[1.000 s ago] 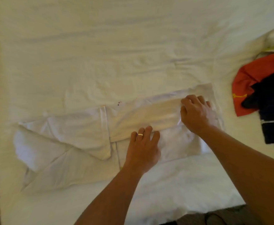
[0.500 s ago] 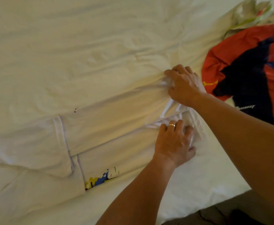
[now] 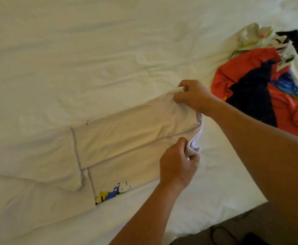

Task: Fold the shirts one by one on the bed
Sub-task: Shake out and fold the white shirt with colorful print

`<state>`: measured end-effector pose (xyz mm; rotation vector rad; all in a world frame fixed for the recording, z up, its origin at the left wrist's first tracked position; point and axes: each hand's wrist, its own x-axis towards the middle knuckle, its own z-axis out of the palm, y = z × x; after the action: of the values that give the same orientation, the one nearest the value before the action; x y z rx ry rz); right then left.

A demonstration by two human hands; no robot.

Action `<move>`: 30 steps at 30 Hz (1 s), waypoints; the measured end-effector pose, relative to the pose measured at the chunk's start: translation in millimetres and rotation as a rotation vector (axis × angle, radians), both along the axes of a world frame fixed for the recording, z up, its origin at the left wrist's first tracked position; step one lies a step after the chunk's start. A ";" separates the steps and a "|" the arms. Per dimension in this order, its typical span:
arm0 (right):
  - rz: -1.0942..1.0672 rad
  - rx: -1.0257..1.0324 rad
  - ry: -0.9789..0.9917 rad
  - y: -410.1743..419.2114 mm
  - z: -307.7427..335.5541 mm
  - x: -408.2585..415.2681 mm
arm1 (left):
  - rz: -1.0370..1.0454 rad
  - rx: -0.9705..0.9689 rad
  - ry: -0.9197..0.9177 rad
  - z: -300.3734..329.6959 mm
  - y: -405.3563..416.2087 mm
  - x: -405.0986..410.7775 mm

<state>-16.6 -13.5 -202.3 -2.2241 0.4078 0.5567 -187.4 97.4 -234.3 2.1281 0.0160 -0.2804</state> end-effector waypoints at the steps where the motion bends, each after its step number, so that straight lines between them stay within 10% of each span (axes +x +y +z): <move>1: -0.002 0.030 -0.007 12.9 10.1 -1.0 | 0.041 -0.017 -0.017 6.1 8.6 -5.9; 12: 0.161 0.251 0.040 206.7 40.8 -39.6 | 0.429 -0.168 0.018 43.9 166.8 -72.1; 30: 0.354 0.033 0.038 499.6 -17.0 -81.9 | 0.841 -0.269 0.309 29.0 412.8 -127.3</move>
<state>-98.5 486.1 -219.3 -2.2687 0.0194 0.7855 -314.7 510.1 -205.3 1.6237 0.9684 -0.0932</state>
